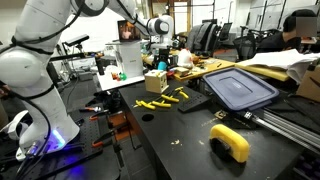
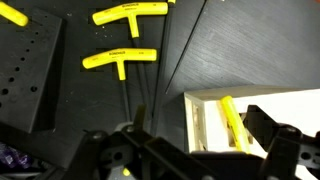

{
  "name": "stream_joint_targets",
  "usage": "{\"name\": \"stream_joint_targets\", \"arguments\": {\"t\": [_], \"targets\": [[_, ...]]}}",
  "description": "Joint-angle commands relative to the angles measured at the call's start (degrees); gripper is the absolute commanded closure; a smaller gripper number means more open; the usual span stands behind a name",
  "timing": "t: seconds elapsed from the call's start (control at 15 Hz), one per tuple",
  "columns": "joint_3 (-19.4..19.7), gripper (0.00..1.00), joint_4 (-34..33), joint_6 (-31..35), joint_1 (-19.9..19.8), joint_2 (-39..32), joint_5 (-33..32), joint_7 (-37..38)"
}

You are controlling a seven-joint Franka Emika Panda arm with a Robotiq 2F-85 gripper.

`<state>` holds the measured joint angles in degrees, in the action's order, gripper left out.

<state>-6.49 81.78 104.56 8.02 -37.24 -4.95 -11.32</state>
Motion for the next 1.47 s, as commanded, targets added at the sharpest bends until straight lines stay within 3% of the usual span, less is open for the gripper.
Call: {"name": "stream_joint_targets", "arguments": {"t": [0.0, 0.6, 1.4], "targets": [[-1.89, 0.00, 4.26, -0.24, -0.40, 3.39, 0.80, -3.93], [-4.84, 0.00, 4.01, -0.44, 0.00, 1.80, 1.14, -9.24], [-5.23, 0.00, 2.85, 0.56, 0.47, 0.34, 0.72, -12.28]]}}
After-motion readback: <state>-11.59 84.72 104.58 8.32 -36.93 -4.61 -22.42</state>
